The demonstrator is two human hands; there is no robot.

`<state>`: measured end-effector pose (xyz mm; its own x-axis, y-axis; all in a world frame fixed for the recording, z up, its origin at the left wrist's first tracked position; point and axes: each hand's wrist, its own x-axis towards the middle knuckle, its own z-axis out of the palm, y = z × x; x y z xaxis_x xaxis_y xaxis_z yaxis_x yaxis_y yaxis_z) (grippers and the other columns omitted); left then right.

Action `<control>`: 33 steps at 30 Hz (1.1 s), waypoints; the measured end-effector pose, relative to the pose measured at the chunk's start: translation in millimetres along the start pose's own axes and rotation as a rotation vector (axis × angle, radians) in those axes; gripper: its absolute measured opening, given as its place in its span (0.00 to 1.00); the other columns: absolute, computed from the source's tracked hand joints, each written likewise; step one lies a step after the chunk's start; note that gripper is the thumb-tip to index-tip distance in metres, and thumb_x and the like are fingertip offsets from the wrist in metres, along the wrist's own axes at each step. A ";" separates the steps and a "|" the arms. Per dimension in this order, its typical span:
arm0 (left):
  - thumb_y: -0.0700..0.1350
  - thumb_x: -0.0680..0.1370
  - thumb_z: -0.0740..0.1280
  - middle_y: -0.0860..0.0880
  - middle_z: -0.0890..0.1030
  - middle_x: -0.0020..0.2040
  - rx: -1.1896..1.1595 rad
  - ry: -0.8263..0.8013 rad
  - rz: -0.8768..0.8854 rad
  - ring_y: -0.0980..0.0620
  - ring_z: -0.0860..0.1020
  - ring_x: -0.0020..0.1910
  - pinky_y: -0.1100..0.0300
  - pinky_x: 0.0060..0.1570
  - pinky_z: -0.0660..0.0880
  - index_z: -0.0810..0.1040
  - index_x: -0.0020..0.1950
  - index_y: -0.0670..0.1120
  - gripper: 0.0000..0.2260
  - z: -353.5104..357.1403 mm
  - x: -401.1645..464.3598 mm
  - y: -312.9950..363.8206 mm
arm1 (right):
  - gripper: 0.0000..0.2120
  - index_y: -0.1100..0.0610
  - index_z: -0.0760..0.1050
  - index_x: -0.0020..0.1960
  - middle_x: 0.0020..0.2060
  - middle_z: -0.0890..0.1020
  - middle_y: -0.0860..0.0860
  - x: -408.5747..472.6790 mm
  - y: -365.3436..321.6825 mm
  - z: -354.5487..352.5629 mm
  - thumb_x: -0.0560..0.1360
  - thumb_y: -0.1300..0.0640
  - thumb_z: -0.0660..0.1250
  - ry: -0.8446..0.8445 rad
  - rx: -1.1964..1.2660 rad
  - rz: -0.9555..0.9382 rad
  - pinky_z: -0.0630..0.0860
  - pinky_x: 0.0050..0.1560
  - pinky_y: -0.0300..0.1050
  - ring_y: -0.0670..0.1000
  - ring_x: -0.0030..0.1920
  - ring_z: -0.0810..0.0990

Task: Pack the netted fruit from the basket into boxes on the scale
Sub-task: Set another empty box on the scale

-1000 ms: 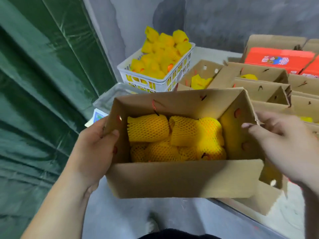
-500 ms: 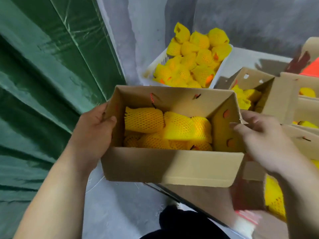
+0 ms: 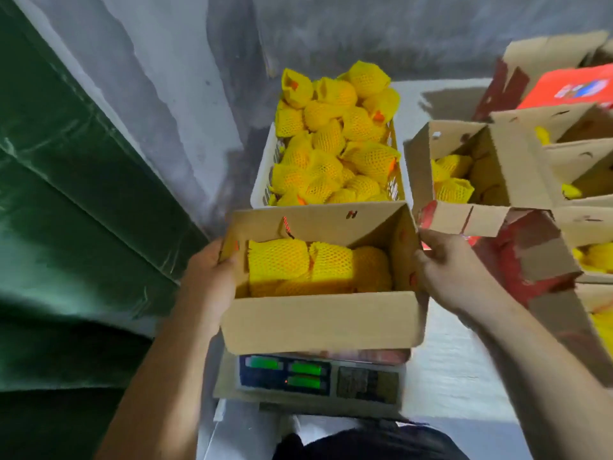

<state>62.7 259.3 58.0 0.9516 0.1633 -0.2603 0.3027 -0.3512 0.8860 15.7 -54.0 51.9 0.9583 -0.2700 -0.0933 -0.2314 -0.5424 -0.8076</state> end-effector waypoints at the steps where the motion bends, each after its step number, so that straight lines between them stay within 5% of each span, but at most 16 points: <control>1: 0.48 0.79 0.65 0.50 0.87 0.45 0.015 -0.035 -0.013 0.49 0.85 0.44 0.45 0.48 0.81 0.84 0.45 0.66 0.13 -3.0 9.8 -0.1 | 0.16 0.51 0.77 0.40 0.27 0.78 0.46 -2.6 -5.4 6.5 0.85 0.50 0.61 0.063 -0.014 -0.005 0.70 0.30 0.44 0.45 0.28 0.72; 7: 0.38 0.86 0.59 0.51 0.88 0.50 -0.139 -0.215 0.001 0.43 0.87 0.52 0.44 0.53 0.83 0.86 0.53 0.60 0.20 -11.9 46.7 0.3 | 0.19 0.59 0.78 0.42 0.36 0.81 0.58 -25.1 -34.4 30.7 0.83 0.47 0.60 0.220 -0.138 0.130 0.75 0.38 0.55 0.60 0.38 0.79; 10: 0.42 0.87 0.60 0.46 0.87 0.54 -0.133 -0.224 0.012 0.41 0.85 0.56 0.47 0.52 0.81 0.84 0.61 0.53 0.14 -10.2 52.7 -0.9 | 0.13 0.57 0.76 0.61 0.58 0.81 0.63 -37.8 -48.4 45.7 0.80 0.53 0.64 0.177 -0.254 0.261 0.77 0.58 0.60 0.66 0.58 0.79; 13: 0.54 0.87 0.60 0.45 0.80 0.67 0.002 -0.190 0.080 0.44 0.78 0.67 0.48 0.64 0.76 0.78 0.70 0.49 0.17 -17.5 44.6 -17.1 | 0.31 0.49 0.65 0.78 0.79 0.63 0.61 -66.7 -63.0 74.0 0.78 0.49 0.68 0.320 -0.493 0.226 0.59 0.75 0.62 0.66 0.77 0.62; 16: 0.56 0.84 0.64 0.49 0.61 0.76 0.130 -0.037 0.313 0.56 0.64 0.70 0.54 0.73 0.62 0.70 0.77 0.51 0.22 -33.6 16.4 -34.3 | 0.26 0.47 0.74 0.73 0.77 0.67 0.55 -99.4 -86.5 114.3 0.76 0.50 0.71 0.420 -0.435 -0.045 0.59 0.73 0.57 0.62 0.76 0.64; 20: 0.47 0.81 0.69 0.51 0.66 0.62 0.246 -0.040 0.715 0.52 0.67 0.66 0.48 0.71 0.68 0.79 0.66 0.50 0.13 -50.2 -7.0 -43.8 | 0.19 0.51 0.79 0.67 0.73 0.73 0.54 -115.3 -97.3 148.5 0.76 0.58 0.70 0.231 -0.380 -0.226 0.63 0.71 0.56 0.59 0.73 0.68; 27: 0.46 0.82 0.68 0.53 0.76 0.58 0.373 -0.196 0.752 0.52 0.69 0.60 0.57 0.61 0.68 0.83 0.60 0.51 0.08 -64.3 -12.2 -43.8 | 0.18 0.54 0.79 0.68 0.69 0.77 0.55 -116.3 -105.9 157.3 0.79 0.60 0.70 0.129 -0.410 -0.264 0.67 0.71 0.56 0.60 0.71 0.71; 33: 0.43 0.82 0.69 0.52 0.77 0.63 0.346 -0.205 0.754 0.55 0.71 0.63 0.60 0.66 0.67 0.85 0.60 0.49 0.09 -70.4 -17.5 -52.0 | 0.22 0.55 0.75 0.72 0.71 0.76 0.56 -117.6 -110.7 171.4 0.79 0.60 0.70 0.128 -0.388 -0.289 0.66 0.74 0.61 0.61 0.74 0.69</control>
<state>26.5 339.6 43.4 0.8858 -0.3858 0.2578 -0.4480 -0.5663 0.6919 -42.7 174.2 52.4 0.9699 -0.1469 0.1940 -0.0279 -0.8589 -0.5113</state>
